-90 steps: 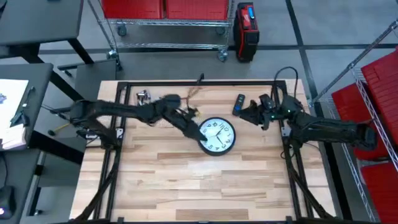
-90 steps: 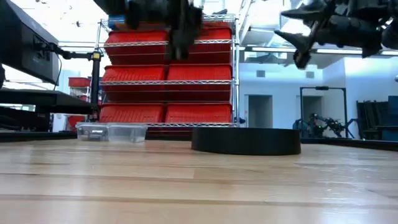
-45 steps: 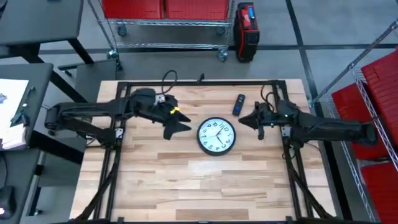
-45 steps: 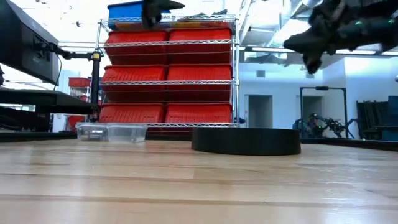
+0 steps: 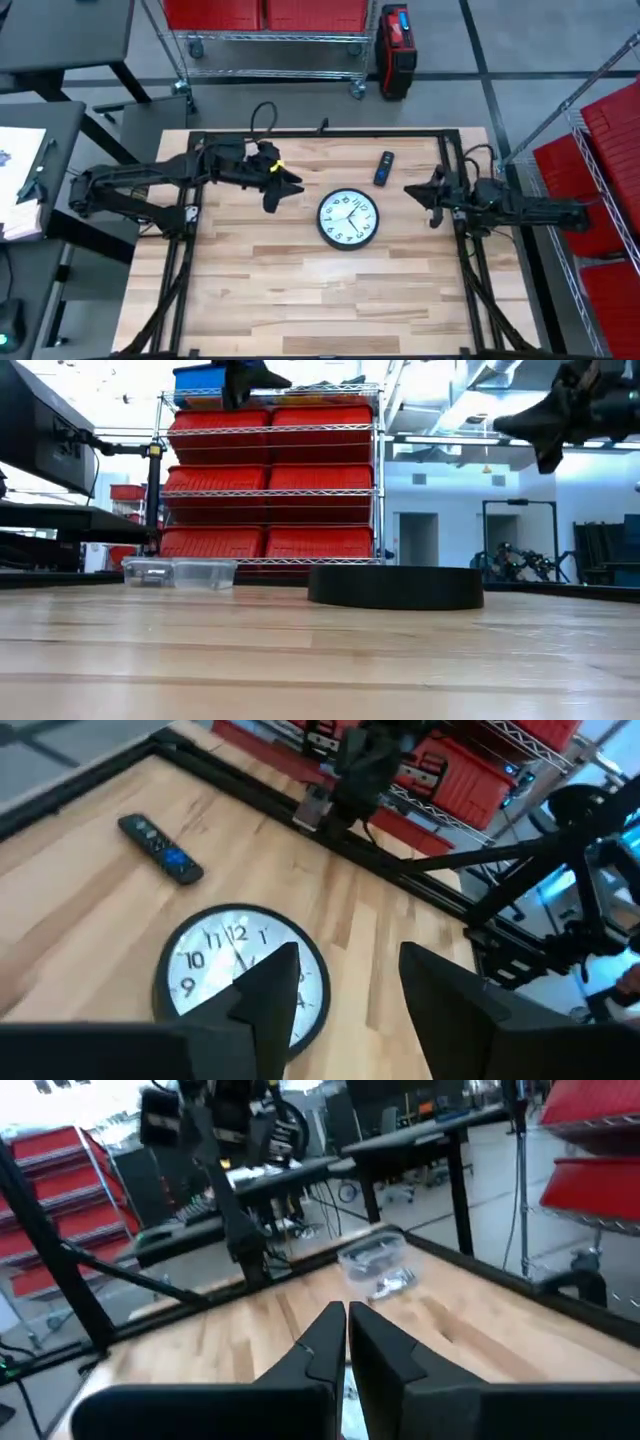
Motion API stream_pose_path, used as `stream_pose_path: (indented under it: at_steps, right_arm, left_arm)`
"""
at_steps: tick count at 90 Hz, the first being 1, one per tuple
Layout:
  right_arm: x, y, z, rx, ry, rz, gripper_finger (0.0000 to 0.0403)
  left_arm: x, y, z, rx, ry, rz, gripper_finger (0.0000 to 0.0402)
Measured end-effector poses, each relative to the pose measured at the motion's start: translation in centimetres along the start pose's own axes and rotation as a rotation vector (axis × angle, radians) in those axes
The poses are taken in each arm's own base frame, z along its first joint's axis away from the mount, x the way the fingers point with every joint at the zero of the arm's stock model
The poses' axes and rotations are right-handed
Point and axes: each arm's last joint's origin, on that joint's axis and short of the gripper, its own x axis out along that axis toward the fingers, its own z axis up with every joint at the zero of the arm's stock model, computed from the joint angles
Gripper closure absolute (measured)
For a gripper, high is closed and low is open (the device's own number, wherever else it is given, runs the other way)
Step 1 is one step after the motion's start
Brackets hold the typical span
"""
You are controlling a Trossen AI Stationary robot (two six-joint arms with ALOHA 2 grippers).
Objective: Insert battery
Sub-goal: Return to Home Position
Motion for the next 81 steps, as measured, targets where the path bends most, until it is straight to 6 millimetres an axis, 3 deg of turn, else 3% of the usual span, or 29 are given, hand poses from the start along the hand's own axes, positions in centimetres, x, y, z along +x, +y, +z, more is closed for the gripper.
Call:
stream_pose_path:
  at_steps: [19, 34, 53, 81]
  right_arm:
    - [0.4, -0.3, -1.8, -0.077, -0.038, 0.059, 0.0392]
    - [0.5, -0.5, -2.7, -0.149, 0.034, 0.075, 0.0392]
    - [0.4, -0.4, -3.7, -0.198, 0.147, 0.173, 0.0392]
    - [0.2, -0.6, -4.5, -0.24, 0.059, 0.217, 0.0392]
  left_arm:
    - [-0.3, -0.7, 0.0, 0.118, -0.011, -0.029, 0.0248]
    - [-0.7, -1.6, -0.3, 0.198, -0.006, -0.068, 0.0248]
    - [-1.5, -2.1, -0.5, 0.169, 0.03, -0.094, 0.0248]
    - [-1.8, -2.4, -0.7, 0.129, 0.042, -0.104, 0.0248]
